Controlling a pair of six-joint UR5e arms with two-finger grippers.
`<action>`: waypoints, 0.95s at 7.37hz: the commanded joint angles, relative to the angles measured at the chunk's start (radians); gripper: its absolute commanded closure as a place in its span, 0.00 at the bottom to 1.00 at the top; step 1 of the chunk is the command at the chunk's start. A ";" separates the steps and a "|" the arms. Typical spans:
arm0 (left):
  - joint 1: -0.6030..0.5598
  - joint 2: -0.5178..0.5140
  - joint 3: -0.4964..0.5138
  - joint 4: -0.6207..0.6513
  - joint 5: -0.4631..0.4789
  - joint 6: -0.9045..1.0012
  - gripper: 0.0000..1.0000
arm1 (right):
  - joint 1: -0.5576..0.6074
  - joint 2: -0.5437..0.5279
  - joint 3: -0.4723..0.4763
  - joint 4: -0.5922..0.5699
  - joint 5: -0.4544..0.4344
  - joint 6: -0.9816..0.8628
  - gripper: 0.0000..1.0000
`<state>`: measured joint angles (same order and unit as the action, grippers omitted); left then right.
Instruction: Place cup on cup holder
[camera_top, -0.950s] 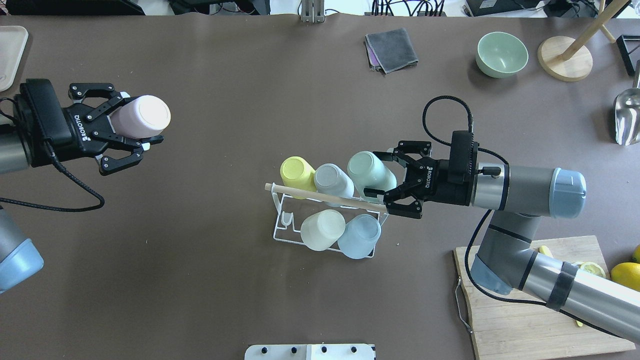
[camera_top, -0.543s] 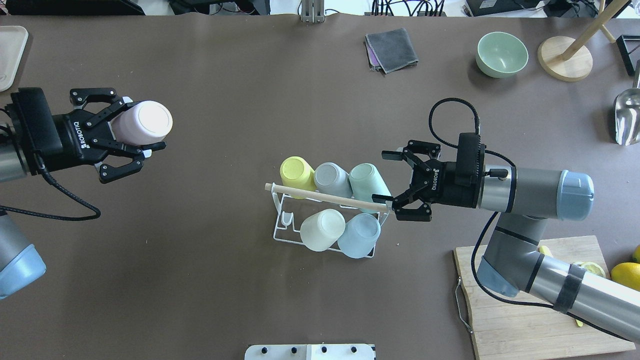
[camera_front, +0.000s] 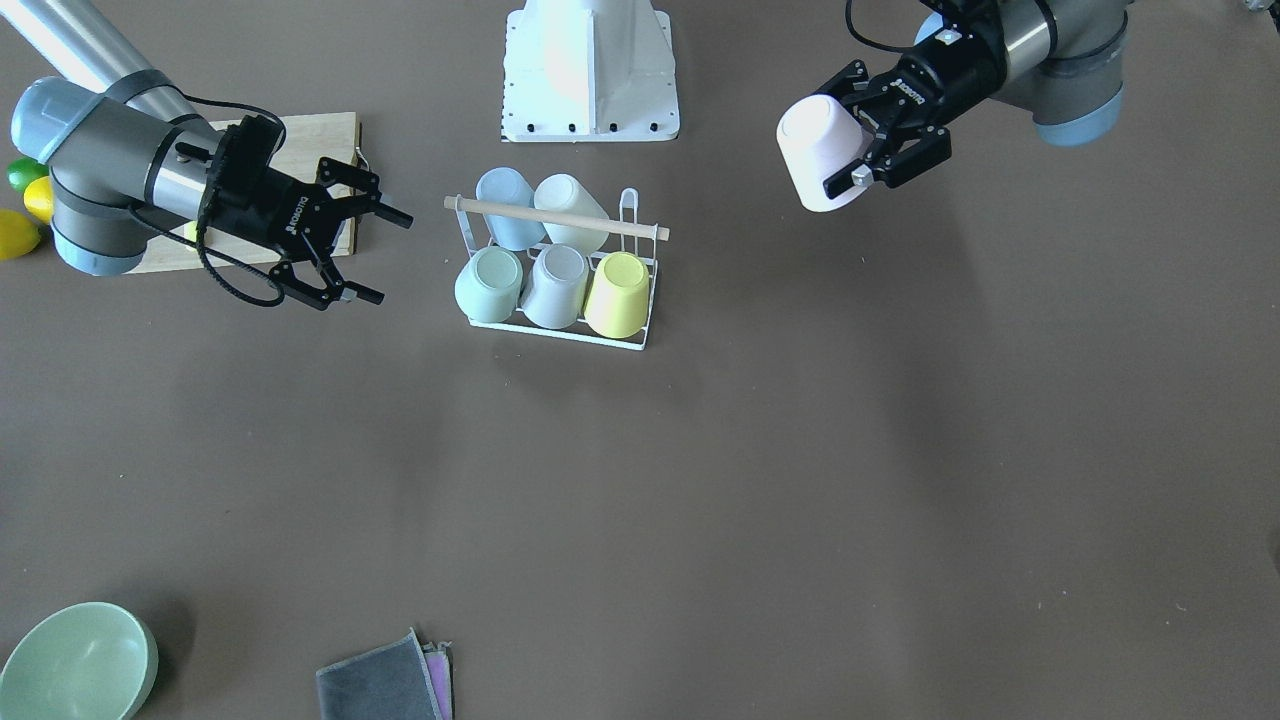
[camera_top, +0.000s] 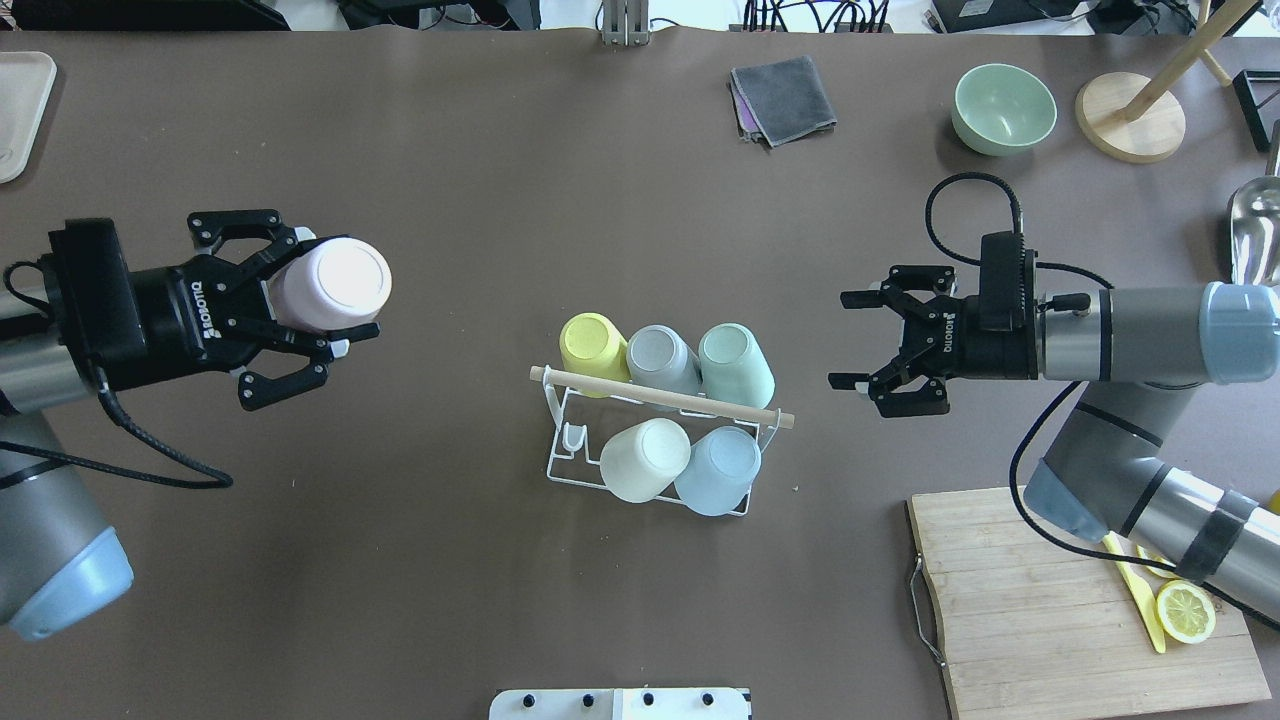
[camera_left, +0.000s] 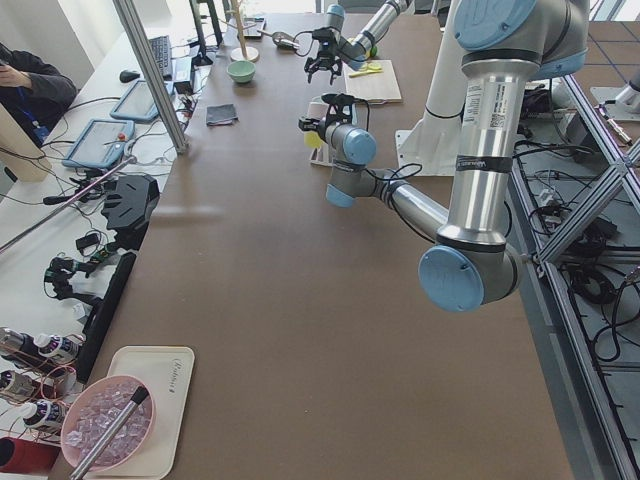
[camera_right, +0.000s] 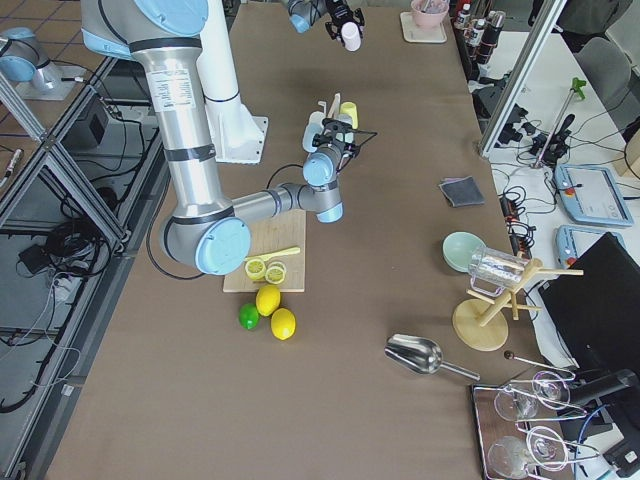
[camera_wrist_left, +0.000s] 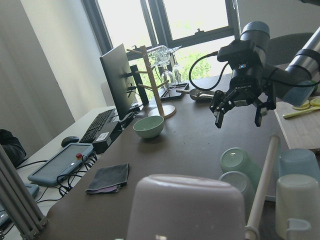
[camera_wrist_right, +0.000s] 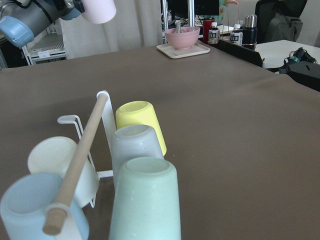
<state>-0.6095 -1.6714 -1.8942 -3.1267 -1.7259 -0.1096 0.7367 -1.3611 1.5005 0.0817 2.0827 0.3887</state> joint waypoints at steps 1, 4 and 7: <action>0.172 -0.023 0.041 -0.174 0.123 -0.012 0.94 | 0.107 -0.018 -0.002 -0.234 0.071 -0.028 0.00; 0.180 -0.167 0.165 -0.236 0.130 -0.042 0.92 | 0.243 -0.071 -0.005 -0.521 0.141 -0.169 0.00; 0.200 -0.241 0.265 -0.265 0.129 -0.099 0.89 | 0.409 -0.108 0.006 -0.851 0.247 -0.180 0.02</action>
<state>-0.4152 -1.8798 -1.6735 -3.3845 -1.5961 -0.1892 1.0773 -1.4534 1.4985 -0.6281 2.2955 0.2128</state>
